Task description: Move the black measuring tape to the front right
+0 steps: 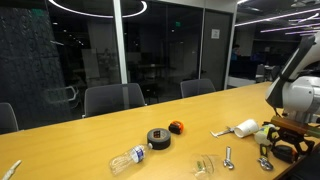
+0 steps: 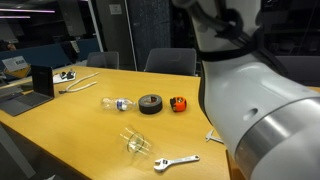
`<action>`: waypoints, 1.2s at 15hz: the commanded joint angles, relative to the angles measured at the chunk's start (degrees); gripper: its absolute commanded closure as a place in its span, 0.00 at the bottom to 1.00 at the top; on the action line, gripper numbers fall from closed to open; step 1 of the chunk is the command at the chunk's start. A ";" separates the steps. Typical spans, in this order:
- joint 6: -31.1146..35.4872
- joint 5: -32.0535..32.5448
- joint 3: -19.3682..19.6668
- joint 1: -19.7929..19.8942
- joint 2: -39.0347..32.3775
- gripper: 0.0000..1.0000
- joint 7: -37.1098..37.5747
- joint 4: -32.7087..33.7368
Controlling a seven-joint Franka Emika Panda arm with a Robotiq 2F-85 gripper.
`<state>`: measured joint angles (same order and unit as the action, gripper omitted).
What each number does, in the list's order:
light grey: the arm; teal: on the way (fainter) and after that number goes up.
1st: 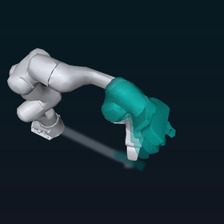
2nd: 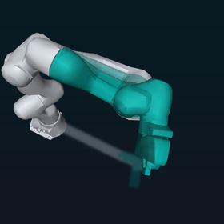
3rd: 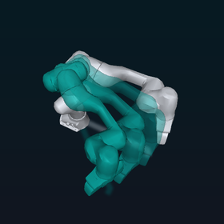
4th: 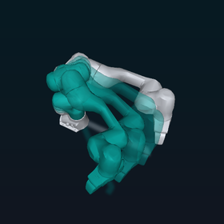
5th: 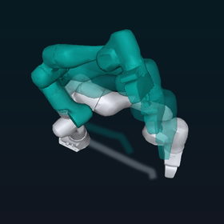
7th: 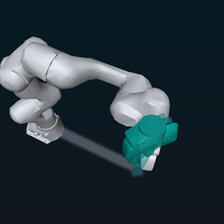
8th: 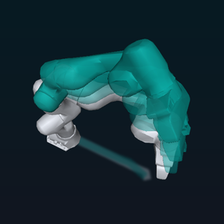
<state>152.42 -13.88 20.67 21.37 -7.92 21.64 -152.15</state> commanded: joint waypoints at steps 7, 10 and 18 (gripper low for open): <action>-2.42 1.62 0.70 -1.27 -1.77 0.00 -0.23 3.49; -4.18 9.48 1.72 -4.03 0.33 0.00 4.31 5.75; -21.63 32.90 -4.54 -10.60 14.85 0.00 12.87 13.15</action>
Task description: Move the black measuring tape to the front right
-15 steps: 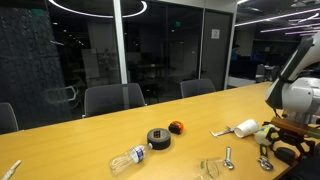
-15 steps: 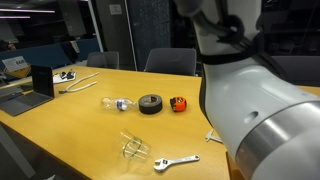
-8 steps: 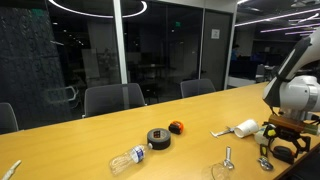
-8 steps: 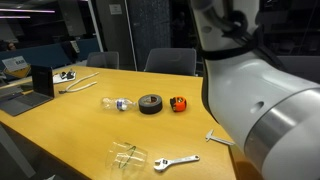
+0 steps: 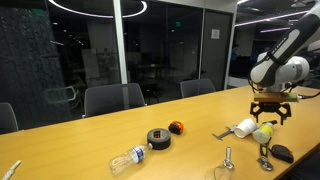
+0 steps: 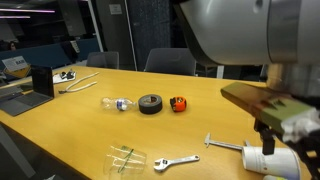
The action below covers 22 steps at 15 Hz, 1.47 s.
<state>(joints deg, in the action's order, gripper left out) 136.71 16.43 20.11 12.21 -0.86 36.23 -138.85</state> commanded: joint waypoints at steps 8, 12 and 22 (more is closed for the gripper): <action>-14.94 -6.33 -17.94 -8.04 27.06 0.00 -13.33 -6.49; -18.06 -13.70 -19.52 -12.24 35.17 0.00 -23.14 -8.97; -27.96 -19.91 -19.65 -15.42 42.25 0.00 -37.24 -10.00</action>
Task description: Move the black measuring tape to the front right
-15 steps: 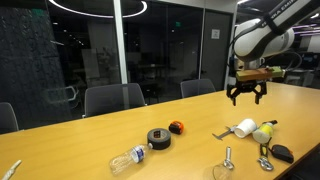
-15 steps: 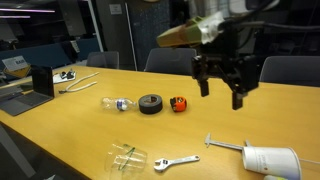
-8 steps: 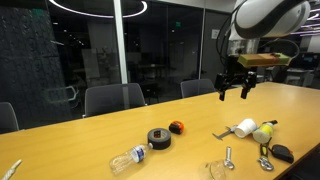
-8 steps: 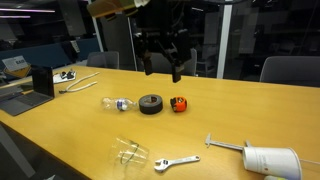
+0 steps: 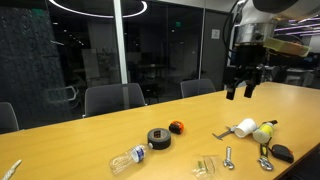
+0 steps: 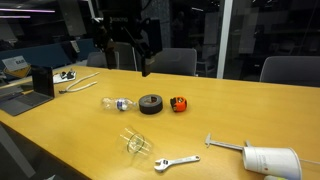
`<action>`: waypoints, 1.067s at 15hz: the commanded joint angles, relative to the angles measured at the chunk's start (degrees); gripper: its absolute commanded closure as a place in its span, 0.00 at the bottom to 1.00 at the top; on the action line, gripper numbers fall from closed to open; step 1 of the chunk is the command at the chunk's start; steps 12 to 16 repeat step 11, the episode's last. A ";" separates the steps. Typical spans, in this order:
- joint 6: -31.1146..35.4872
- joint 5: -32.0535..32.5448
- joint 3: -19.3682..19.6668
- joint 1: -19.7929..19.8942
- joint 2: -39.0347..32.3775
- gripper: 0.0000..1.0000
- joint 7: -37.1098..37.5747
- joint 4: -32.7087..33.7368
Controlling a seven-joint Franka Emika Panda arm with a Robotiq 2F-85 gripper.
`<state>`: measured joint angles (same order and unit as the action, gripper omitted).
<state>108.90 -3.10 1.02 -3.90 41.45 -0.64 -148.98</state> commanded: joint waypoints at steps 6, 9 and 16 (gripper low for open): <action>-0.70 -0.42 -0.50 0.59 0.49 0.00 -1.13 -0.21; -0.70 -0.42 -0.49 0.59 0.49 0.00 -1.18 -0.25; -0.70 -0.42 -0.49 0.59 0.49 0.00 -1.20 -0.26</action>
